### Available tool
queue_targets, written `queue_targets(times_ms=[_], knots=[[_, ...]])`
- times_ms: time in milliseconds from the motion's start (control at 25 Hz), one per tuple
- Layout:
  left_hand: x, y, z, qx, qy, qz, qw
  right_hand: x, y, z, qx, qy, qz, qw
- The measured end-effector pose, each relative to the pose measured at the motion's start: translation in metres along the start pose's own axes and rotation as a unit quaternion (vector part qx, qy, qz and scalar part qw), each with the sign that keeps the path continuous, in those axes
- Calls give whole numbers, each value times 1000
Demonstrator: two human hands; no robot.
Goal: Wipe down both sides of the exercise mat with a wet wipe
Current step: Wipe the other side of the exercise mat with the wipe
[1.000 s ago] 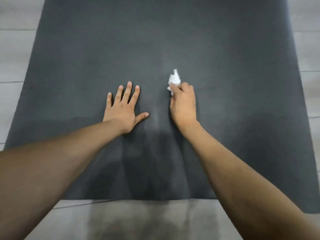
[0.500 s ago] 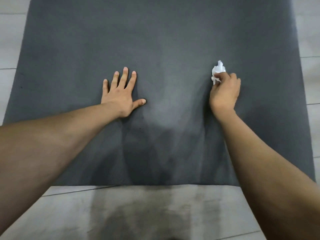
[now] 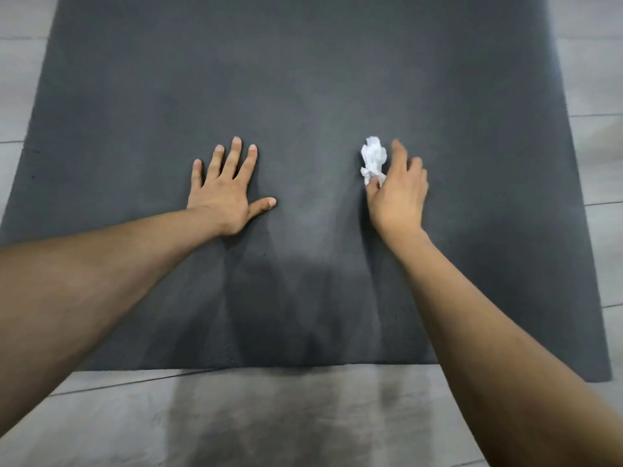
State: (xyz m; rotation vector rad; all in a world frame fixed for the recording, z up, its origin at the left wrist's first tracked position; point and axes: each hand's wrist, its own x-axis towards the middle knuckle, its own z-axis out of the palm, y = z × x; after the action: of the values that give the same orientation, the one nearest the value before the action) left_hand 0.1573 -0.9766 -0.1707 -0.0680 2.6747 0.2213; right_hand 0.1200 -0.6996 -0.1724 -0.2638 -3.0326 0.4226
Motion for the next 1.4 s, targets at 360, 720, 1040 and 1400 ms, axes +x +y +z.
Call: queue_targets(times_ms=[360, 720, 1040, 1400], knots=[[0, 3, -4, -1, -11, -8, 1000, 15, 40, -34, -55, 147, 0, 988], [1, 9, -11, -1, -31, -20, 999, -14, 21, -12, 73, 45, -27, 996], [-30, 23, 11, 41, 125, 87, 988, 2, 34, -20, 83, 60, 43, 994], [-26, 16, 25, -12, 101, 72, 992, -64, -90, 17, 113, -74, -202, 970]])
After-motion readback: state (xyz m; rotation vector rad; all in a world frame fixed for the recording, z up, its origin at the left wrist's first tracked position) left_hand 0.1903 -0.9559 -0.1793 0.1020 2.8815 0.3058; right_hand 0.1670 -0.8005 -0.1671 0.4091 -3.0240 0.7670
